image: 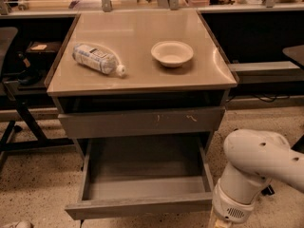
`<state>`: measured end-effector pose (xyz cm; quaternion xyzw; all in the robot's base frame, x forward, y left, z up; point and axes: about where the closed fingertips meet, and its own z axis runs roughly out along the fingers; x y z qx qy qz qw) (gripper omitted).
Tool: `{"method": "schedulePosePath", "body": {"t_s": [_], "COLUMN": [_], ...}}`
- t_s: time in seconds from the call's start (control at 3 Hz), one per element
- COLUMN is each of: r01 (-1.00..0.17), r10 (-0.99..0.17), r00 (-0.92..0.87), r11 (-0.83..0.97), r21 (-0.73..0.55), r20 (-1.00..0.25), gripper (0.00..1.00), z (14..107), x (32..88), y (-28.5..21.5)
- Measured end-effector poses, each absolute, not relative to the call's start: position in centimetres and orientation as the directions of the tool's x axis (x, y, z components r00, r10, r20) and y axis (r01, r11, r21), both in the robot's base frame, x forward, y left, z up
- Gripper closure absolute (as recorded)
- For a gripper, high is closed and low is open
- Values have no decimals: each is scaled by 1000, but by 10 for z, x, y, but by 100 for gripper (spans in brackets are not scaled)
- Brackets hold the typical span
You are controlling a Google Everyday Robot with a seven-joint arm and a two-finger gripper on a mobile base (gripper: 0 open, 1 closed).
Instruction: Close middle drawer
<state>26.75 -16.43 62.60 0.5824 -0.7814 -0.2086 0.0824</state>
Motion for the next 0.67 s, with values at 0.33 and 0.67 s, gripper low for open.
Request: {"method": "schedulePosePath", "body": {"t_s": [0.33, 0.67], "r01": [-837, -826], "r10": [-943, -942], "r00": [-321, -324], "r11": [241, 238], "r21": [492, 511], "r20": [-85, -84], "gripper": [100, 100], "z": [576, 568], "x": [267, 264], "y": [-152, -150]}}
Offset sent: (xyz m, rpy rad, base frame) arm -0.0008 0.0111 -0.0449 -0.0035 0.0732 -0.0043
